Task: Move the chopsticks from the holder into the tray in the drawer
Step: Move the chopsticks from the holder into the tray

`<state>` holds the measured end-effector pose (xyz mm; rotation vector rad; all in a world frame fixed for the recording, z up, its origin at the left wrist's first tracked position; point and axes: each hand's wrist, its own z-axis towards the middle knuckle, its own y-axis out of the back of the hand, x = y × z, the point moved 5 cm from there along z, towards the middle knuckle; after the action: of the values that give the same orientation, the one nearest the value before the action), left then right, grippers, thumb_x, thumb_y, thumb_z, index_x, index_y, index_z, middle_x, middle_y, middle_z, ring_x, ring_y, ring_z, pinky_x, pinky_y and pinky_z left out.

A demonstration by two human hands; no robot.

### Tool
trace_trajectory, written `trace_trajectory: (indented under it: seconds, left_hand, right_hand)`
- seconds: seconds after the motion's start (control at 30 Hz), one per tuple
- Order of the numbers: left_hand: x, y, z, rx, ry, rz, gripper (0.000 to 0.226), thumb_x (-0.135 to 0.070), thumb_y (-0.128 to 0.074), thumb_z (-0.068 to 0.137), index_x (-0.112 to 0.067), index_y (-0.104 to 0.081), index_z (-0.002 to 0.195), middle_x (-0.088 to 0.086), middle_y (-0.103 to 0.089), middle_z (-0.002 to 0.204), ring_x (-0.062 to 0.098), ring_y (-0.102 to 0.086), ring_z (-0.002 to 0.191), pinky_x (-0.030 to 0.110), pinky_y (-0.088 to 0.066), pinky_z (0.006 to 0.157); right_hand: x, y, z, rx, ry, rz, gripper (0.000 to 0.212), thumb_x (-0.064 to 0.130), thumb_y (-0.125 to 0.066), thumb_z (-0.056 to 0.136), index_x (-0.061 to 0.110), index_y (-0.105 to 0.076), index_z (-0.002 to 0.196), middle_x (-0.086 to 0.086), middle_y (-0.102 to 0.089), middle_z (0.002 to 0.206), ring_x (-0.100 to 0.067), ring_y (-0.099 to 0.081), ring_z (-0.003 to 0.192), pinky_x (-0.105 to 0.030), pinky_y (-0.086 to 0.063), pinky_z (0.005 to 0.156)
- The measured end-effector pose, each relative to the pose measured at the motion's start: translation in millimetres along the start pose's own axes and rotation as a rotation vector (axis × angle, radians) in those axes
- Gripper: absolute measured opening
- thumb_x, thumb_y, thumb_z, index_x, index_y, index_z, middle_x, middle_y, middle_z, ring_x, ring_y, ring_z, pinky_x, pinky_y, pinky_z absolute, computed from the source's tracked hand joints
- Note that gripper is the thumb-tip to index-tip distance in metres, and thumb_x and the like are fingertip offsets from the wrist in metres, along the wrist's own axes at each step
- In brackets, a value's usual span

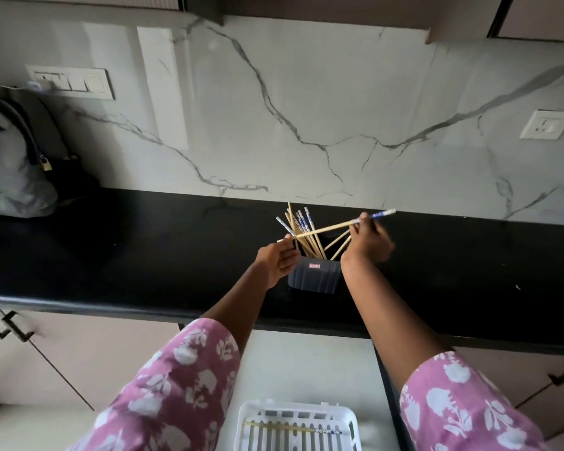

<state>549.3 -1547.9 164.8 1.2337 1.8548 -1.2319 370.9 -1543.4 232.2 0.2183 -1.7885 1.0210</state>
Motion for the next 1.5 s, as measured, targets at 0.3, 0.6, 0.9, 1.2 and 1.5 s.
trace_trajectory:
  seconds: [0.3,0.6,0.9,1.2,1.5]
  left_hand:
    - [-26.7,-4.3,-17.6,-0.094,-0.311,-0.167,0.016,-0.010,-0.053,0.095,-0.014,-0.065,0.085,0.000,-0.072,0.082,0.012,-0.067,0.081,0.026,-0.054,0.076]
    - [-77.3,-33.5,-42.7,-0.025,-0.604,0.191,0.019,0.000,-0.049,0.094,-0.008,-0.065,0.088,0.008,-0.068,0.084,0.017,-0.067,0.081,0.033,-0.055,0.084]
    - [-50.3,-27.4,-41.7,0.008,-0.596,0.362,0.026,-0.004,-0.049,0.094,-0.016,-0.064,0.077,0.001,-0.070,0.079,0.010,-0.069,0.075,0.024,-0.058,0.071]
    - [10.5,48.6,-15.4,-0.061,-0.300,0.189,0.016,-0.023,-0.052,0.095,-0.014,-0.064,0.090,0.007,-0.068,0.093,0.015,-0.065,0.086,0.021,-0.051,0.074]
    - [91.0,131.9,24.7,-0.204,-0.009,1.319,0.059,-0.039,-0.040,0.098,-0.017,-0.021,0.150,0.010,-0.014,0.158,0.032,-0.010,0.145,0.044,-0.015,0.116]
  right_hand:
    - [-52.2,55.0,-35.7,-0.139,-0.674,0.209,0.018,0.019,-0.067,0.086,0.006,-0.058,0.079,-0.003,-0.061,0.076,-0.010,-0.063,0.066,-0.019,-0.053,0.070]
    - [-70.4,54.3,-22.8,0.240,-0.320,-0.674,0.021,0.018,-0.069,0.085,0.001,-0.065,0.073,-0.007,-0.056,0.060,-0.013,-0.048,0.049,-0.024,-0.041,0.049]
    - [-41.9,21.2,-57.2,0.757,0.474,-0.960,0.019,0.005,-0.070,0.079,-0.002,-0.072,0.096,-0.018,-0.074,0.093,-0.023,-0.068,0.084,-0.008,-0.034,0.066]
    - [-115.4,73.0,-56.6,0.858,0.231,-1.211,0.024,0.011,-0.075,0.075,0.003,-0.074,0.097,-0.014,-0.076,0.093,-0.022,-0.069,0.086,-0.014,-0.039,0.065]
    - [-206.9,190.1,-87.9,1.155,-0.114,-1.570,0.018,0.007,-0.066,0.077,0.010,-0.076,0.092,-0.008,-0.077,0.089,-0.021,-0.070,0.086,-0.025,-0.052,0.075]
